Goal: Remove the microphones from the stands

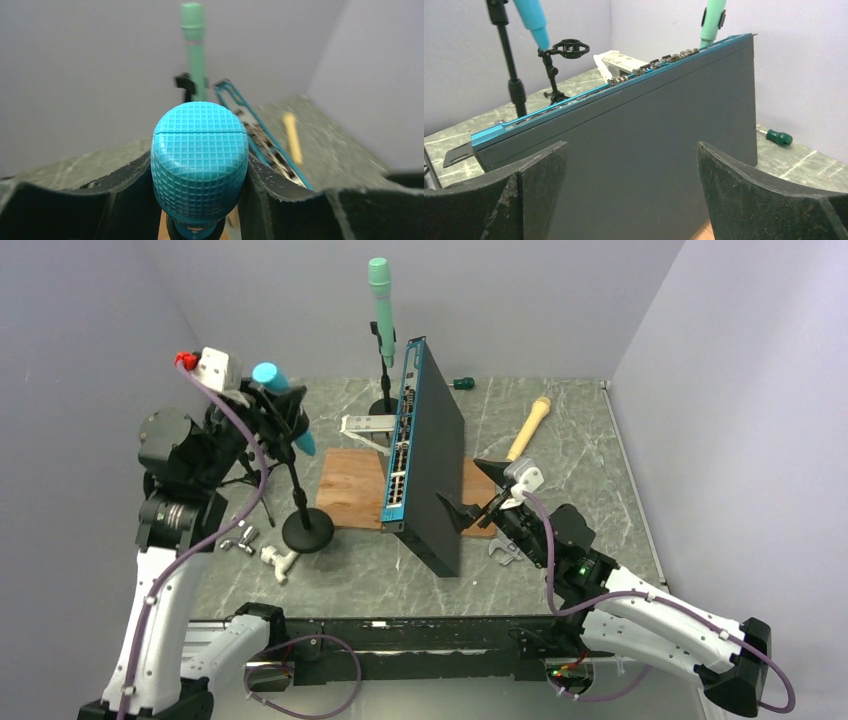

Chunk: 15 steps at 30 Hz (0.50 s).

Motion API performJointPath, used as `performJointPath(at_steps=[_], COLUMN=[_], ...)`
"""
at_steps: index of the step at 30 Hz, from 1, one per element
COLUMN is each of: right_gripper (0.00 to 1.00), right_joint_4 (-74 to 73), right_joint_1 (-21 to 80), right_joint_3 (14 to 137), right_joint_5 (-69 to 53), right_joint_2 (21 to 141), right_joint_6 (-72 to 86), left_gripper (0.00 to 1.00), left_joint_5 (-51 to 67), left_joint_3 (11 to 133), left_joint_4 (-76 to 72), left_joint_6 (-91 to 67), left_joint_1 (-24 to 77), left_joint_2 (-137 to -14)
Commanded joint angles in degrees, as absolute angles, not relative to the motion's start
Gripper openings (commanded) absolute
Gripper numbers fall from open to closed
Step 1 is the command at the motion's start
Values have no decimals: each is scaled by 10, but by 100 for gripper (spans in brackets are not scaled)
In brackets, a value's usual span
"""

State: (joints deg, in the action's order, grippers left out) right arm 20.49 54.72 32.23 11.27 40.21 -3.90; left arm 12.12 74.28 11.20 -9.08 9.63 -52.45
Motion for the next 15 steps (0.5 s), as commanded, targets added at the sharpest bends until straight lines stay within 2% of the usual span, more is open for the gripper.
performJointPath(at_steps=[1, 6, 15], right_gripper=[100, 100, 98], right_joint_4=[197, 148, 77], right_joint_1=[545, 545, 545], right_joint_3=[357, 397, 450], right_joint_5=[84, 66, 19], right_joint_2=[398, 410, 419], right_joint_6=[-18, -2, 43], left_gripper=[0, 0, 0], left_joint_5=[342, 502, 611], left_joint_3=[741, 646, 536], left_joint_4=[145, 65, -132], left_joint_6=[-87, -144, -230], left_joint_1=[96, 98, 110], left_joint_2=[-462, -407, -356])
